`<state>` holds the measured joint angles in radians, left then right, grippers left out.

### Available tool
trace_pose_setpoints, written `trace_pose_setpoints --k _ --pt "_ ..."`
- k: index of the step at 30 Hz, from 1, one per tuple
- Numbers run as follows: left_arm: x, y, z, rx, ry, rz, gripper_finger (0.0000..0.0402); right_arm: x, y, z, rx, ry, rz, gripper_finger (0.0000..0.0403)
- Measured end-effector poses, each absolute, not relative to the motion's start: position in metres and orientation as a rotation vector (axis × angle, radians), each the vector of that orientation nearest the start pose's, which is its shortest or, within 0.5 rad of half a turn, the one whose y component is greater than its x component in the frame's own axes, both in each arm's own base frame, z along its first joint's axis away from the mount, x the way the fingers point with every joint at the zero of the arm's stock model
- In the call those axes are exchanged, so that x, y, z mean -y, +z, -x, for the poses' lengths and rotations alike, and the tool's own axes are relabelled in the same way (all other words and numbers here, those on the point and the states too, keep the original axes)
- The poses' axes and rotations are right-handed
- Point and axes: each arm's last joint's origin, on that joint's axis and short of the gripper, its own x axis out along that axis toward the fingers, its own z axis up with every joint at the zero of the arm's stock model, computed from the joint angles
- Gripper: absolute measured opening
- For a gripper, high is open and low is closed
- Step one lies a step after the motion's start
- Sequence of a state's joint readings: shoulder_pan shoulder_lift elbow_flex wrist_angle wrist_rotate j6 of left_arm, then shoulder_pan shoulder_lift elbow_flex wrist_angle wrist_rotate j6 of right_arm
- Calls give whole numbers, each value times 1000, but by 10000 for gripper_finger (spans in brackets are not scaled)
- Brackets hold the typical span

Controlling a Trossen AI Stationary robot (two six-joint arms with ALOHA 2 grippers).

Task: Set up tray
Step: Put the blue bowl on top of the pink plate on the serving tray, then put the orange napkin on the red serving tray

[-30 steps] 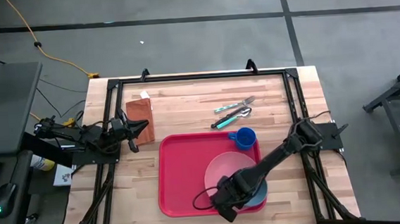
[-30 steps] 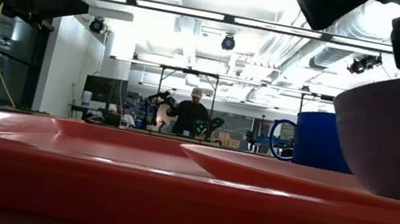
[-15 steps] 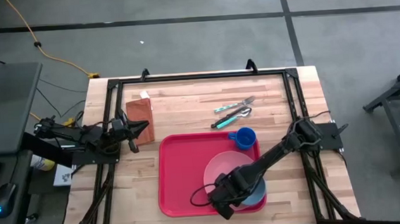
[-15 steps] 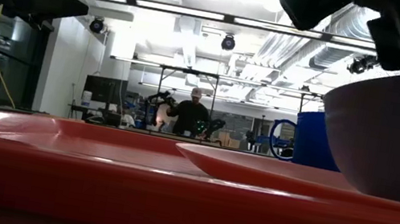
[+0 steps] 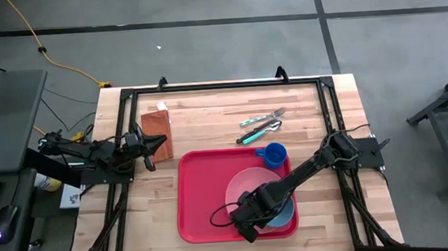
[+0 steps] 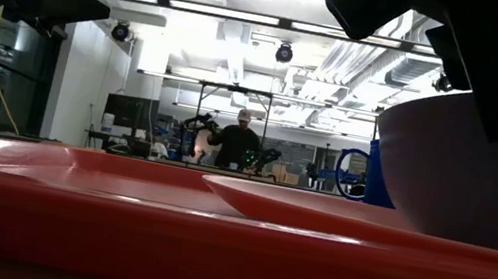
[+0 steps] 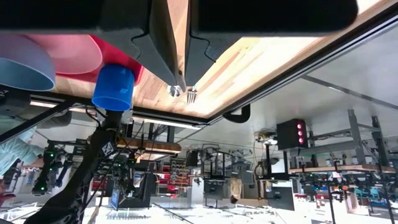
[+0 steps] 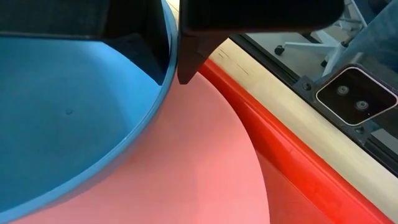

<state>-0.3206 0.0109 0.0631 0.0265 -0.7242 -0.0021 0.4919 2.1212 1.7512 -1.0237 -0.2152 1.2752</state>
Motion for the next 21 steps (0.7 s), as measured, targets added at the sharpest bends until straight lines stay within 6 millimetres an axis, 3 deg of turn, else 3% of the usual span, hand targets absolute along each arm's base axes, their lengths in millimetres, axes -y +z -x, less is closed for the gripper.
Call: trace_pose_setpoints --k 10,21 --pt "9 186 -88 69 403 42 60 -208 201 -371 -1550 -354 -817 42" --pt "9 186 -88 70 395 45 60 -208 201 -370 -1558 -357 -818 129"
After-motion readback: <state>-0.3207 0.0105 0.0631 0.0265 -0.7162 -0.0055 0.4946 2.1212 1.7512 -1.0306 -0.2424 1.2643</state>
